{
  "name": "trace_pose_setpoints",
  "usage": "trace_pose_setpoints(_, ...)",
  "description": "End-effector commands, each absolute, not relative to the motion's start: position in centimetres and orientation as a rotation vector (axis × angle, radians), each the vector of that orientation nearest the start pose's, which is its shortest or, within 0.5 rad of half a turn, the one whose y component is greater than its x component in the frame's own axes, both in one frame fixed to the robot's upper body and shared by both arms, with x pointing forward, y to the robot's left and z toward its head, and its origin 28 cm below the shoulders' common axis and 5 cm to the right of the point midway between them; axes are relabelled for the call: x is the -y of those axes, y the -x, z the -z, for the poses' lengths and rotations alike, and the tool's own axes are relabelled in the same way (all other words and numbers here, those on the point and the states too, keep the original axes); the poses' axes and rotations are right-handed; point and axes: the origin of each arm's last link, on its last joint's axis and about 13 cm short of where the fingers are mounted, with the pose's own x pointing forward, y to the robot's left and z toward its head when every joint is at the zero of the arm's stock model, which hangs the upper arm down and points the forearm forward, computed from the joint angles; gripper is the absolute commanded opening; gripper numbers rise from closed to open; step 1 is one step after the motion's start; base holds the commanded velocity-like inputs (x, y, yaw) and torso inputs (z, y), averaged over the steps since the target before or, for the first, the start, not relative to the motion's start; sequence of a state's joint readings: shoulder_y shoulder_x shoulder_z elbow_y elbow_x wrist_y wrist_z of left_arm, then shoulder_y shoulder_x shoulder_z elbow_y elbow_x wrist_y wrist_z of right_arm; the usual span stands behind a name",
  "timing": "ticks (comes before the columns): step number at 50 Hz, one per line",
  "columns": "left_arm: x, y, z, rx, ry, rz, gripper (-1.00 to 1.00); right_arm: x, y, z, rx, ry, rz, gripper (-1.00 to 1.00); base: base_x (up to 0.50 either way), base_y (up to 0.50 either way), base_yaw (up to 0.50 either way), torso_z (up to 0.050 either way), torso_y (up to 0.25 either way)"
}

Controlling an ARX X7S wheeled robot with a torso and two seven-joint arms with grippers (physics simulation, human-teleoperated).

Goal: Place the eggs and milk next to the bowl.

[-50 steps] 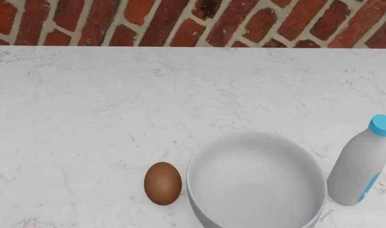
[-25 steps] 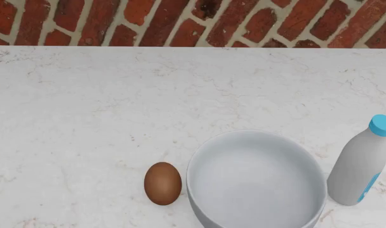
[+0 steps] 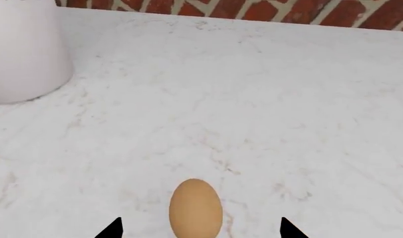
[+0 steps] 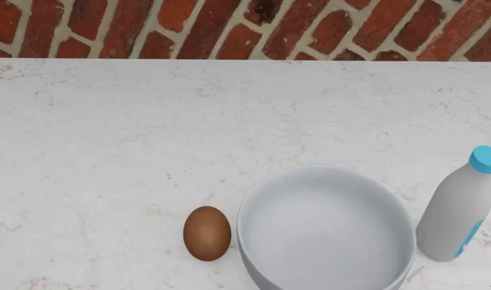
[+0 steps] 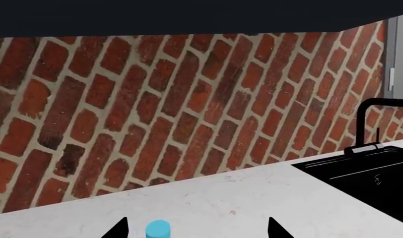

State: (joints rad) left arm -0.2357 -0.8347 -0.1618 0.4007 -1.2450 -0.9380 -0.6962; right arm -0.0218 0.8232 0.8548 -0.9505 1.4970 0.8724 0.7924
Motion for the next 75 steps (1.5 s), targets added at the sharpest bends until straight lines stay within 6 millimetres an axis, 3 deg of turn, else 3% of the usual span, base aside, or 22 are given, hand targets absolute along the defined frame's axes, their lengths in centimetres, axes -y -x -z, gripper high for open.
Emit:
trace_pose_setpoints(1,-33.1,-21.7,-15.7,-0.411,0.030,-0.271,1.00,20.2,-12.3,-24.0,0.192,-0.044,0.285,1.00,0.00,0.00,0.00,0.000,0.000)
trace_pose_setpoints(35,-33.7,-24.8,-13.7,-0.462,0.021,-0.286,1.00,20.0,-12.5,-24.4,0.189,-0.034,0.287,1.00,0.00,0.00,0.00,0.000,0.000)
trace_pose_setpoints(61,-34.3,-25.1,-11.6,-0.512,0.023,-0.314,1.00,20.0,-12.5,-24.3,0.185,-0.034,0.287,1.00,0.00,0.00,0.00,0.000,0.000)
trace_pose_setpoints(74,-34.2,-24.6,-11.6,-0.515,0.027,-0.314,1.00,20.0,-12.4,-24.3,0.190,-0.037,0.285,1.00,0.00,0.00,0.00,0.000,0.000)
trace_pose_setpoints(75,-34.2,-24.6,-11.6,-0.514,0.028,-0.314,-1.00,20.0,-12.4,-24.3,0.189,-0.038,0.286,1.00,0.00,0.00,0.00,0.000,0.000)
